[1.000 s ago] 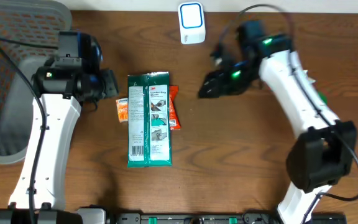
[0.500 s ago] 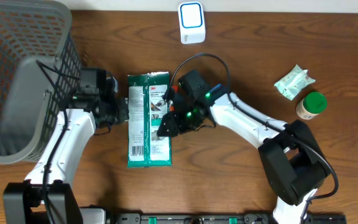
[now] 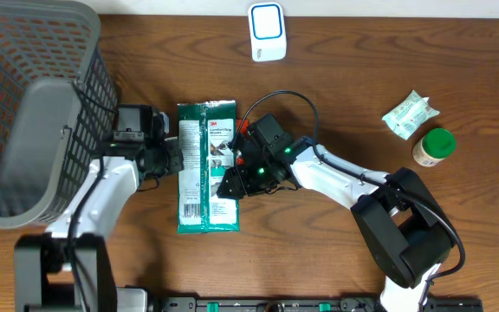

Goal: Scan the item barcode
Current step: 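Grasp the green 3M gloves bag with the right gripper, then lift the gloves bag and carry it toward the white scanner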

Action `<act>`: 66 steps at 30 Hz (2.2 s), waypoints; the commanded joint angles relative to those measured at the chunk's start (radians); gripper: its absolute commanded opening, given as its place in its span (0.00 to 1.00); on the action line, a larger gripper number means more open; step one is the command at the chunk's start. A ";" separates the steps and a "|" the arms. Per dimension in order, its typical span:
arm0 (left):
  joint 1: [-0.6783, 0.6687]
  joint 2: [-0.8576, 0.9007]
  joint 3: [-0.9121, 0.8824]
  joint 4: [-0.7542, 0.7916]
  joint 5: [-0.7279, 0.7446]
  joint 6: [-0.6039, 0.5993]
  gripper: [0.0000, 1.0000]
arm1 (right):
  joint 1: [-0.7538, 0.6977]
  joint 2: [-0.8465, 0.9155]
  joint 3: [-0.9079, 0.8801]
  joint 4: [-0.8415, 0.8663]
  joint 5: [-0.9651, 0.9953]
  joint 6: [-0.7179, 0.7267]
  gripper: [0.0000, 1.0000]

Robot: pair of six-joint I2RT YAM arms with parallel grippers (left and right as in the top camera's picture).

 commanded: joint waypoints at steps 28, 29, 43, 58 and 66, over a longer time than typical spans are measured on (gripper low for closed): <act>0.002 0.177 -0.011 -0.027 0.148 0.006 0.08 | 0.027 -0.001 -0.051 0.058 0.074 0.049 0.48; 0.002 0.177 -0.012 -0.040 0.148 0.006 0.08 | 0.027 -0.001 -0.056 0.059 0.076 0.049 0.49; -0.074 0.177 -0.013 -0.080 0.148 0.006 0.08 | -0.017 -0.002 -0.099 0.217 -0.075 0.004 0.10; -0.071 -0.212 0.061 -0.083 -0.018 -0.071 0.12 | -0.067 -0.332 -0.098 -0.030 0.146 -0.394 0.01; -0.048 -0.431 0.061 -0.072 -0.176 -0.078 0.12 | -0.075 -0.618 -0.047 -0.260 0.448 -0.734 0.01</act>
